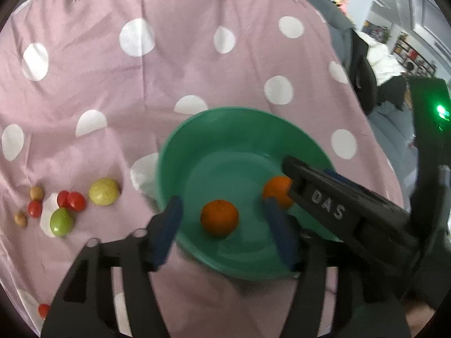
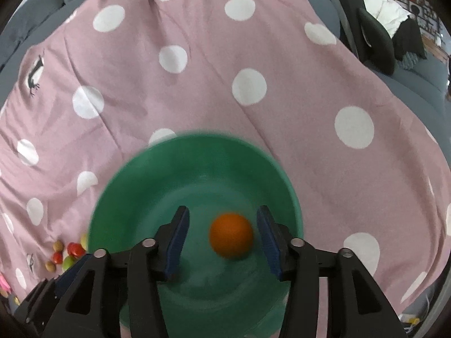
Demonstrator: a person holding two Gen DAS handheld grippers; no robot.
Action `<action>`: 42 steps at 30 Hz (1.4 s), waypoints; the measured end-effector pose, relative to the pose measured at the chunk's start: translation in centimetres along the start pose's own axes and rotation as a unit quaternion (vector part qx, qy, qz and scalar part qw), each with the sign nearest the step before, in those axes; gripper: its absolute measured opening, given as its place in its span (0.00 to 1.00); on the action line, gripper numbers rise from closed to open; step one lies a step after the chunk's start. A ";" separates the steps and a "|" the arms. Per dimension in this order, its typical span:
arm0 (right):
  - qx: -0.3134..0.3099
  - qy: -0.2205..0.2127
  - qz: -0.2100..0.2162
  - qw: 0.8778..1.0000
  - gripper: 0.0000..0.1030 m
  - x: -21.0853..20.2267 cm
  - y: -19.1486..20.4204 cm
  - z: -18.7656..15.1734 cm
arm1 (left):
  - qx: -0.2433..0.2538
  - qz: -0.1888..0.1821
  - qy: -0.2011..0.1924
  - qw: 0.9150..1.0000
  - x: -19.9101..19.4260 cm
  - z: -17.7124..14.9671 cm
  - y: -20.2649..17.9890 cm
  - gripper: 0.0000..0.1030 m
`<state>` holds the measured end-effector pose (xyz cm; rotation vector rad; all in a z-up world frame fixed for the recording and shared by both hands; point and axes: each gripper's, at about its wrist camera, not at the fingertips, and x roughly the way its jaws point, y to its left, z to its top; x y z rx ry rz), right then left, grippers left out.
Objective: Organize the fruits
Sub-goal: 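Open the right tool to drop the orange into the bowl, then move the right tool back to the fruits and grasp the green mango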
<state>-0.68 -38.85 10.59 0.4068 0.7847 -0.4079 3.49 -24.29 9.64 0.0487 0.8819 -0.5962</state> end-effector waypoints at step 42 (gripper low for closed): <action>-0.172 0.087 0.182 0.964 0.62 3.6 18.8 -3.0 | -0.232 0.069 0.030 0.970 -0.5 -4.4 20.0 0.63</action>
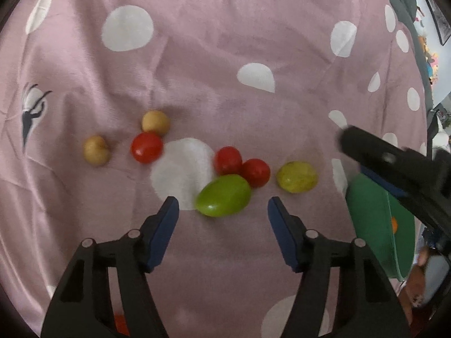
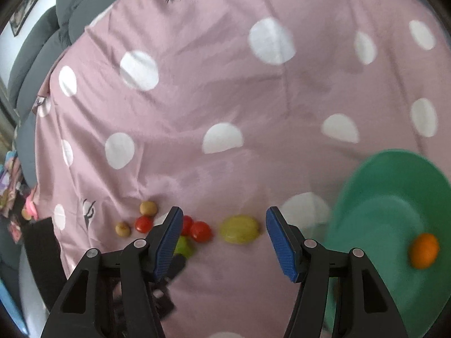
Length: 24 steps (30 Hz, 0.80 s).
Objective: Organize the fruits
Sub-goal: 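Move the right tool back to the fruits and grasp the green mango, then lift the green mango with the right tool and carry it to the bowl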
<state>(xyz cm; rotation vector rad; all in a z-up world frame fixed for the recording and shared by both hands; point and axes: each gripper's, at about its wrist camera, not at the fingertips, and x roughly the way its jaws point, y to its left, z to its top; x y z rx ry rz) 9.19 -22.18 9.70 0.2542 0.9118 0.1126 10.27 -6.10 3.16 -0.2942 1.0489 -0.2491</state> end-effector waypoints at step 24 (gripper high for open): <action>-0.018 0.080 -0.082 0.993 0.53 6.8 0.3 -1.0 | -0.046 0.017 -0.038 0.998 -2.8 0.8 2.9 0.41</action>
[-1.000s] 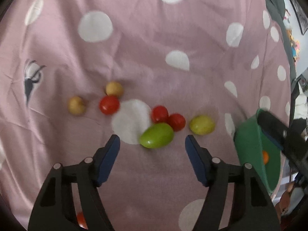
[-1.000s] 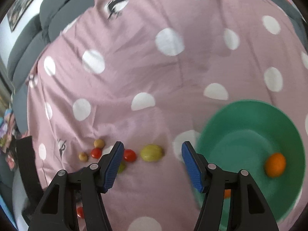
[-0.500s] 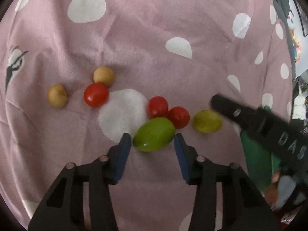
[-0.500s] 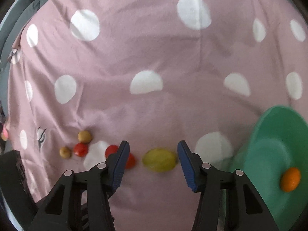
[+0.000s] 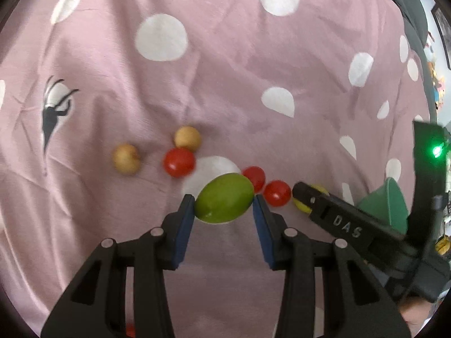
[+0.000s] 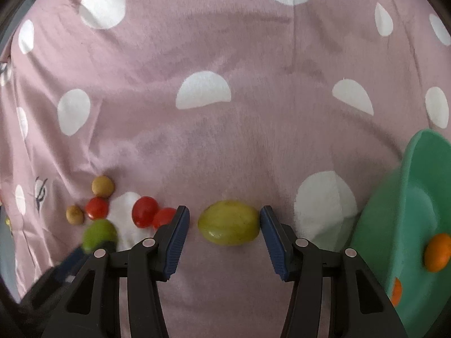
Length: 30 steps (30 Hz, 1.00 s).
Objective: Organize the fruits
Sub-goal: 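Lift the green mango with the right tool and carry it to the bowl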
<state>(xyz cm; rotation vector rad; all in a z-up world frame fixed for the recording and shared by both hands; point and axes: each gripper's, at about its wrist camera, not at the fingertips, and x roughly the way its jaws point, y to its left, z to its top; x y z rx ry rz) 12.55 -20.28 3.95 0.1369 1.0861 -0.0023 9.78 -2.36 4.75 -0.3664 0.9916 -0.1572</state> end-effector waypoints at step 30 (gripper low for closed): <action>0.024 -0.051 0.053 0.997 0.44 -2.4 -0.3 -1.4 | -0.022 0.010 -0.024 0.999 -2.3 0.7 0.4 0.41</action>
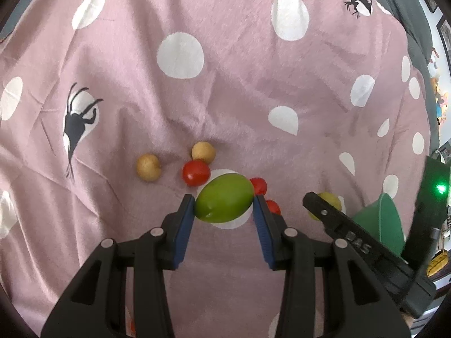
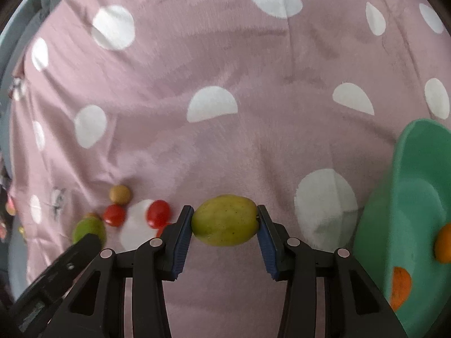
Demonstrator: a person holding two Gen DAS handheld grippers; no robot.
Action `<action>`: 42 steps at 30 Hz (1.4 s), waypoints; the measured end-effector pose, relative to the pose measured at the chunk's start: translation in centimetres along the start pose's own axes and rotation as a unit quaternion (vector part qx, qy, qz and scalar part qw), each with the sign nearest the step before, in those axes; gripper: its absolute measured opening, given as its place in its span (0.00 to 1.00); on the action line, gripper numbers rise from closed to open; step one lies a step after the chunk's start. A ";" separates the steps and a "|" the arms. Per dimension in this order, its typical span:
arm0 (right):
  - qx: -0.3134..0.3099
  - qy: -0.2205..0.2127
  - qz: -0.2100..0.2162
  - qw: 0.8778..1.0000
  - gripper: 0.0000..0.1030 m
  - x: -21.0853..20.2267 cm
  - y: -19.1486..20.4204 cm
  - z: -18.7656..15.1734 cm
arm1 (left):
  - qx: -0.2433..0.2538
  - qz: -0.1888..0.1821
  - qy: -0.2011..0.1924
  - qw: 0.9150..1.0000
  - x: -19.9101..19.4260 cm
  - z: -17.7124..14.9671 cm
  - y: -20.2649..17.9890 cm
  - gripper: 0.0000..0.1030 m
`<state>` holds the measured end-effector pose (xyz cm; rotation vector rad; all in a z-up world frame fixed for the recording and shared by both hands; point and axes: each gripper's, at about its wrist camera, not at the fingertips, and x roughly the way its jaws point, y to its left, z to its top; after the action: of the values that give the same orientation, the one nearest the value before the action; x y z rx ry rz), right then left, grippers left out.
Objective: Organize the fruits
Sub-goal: 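Lift the green mango with the right tool and carry it to the bowl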
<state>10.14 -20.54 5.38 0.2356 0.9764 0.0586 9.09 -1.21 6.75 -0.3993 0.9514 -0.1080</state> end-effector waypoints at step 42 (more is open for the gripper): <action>0.082 -0.164 -0.009 0.983 0.44 -13.0 -8.0 -0.7 | 0.147 -0.071 -0.052 0.985 -3.1 -3.5 -12.0 0.41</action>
<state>1.81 -30.21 13.81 0.3755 0.6545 -0.0754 5.44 -12.45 11.87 -0.1972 0.7878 -0.3506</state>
